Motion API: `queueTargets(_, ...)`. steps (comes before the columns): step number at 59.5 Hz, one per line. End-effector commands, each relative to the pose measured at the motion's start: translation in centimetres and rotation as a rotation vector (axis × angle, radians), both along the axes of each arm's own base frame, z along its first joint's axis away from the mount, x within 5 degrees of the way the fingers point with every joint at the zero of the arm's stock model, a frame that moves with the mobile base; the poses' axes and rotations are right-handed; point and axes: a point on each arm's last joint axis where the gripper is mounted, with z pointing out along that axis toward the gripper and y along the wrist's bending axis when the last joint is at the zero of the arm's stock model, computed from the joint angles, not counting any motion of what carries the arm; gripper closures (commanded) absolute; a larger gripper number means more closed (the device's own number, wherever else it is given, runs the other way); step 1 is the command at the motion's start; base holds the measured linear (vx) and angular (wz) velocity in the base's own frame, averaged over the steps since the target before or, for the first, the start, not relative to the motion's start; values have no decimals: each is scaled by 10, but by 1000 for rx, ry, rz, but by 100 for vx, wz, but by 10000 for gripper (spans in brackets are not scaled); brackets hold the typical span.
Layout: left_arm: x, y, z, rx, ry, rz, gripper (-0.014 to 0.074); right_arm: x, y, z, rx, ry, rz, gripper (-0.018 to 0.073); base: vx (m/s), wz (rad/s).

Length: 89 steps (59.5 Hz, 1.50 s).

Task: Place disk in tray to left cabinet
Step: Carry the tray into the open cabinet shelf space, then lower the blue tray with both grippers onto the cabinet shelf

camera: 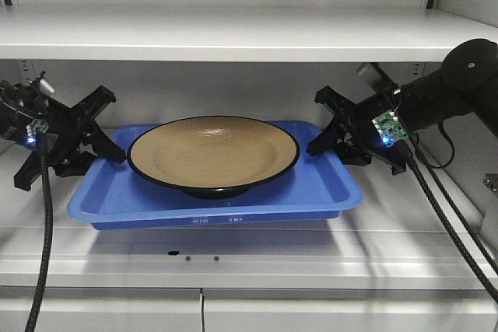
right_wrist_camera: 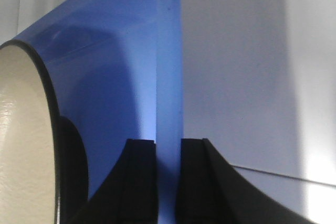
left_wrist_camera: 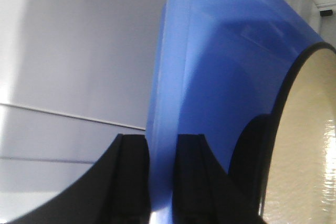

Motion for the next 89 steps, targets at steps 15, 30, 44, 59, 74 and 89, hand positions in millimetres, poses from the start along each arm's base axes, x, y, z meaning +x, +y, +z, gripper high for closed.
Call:
queueTargets(15,-26,-27,49,-228,-77,-74,596,-32,25,55,209,-73,114,563,3,-2)
queueTargets(30,-26,-27,49,-228,-77,-74,596,-32,25,55,209,-73,114,563,0,0)
queueTargets(44,-26,-27,49,-228,-77,-74,596,-33,26,55,210,-73,114,563,0,0)
queueTargets(59,-21,-24,48,-200,-110,-35,596,-32,25,55,212,-78,110,563,0,0)
queueTargets(74,-10,-19,37,-134,-127,11,596,-26,24,51,191,-96,76,563,0,0)
queueTargets(89,13,-16,21,-143,-167,90,596,-9,24,35,205,-97,30,563,0,0)
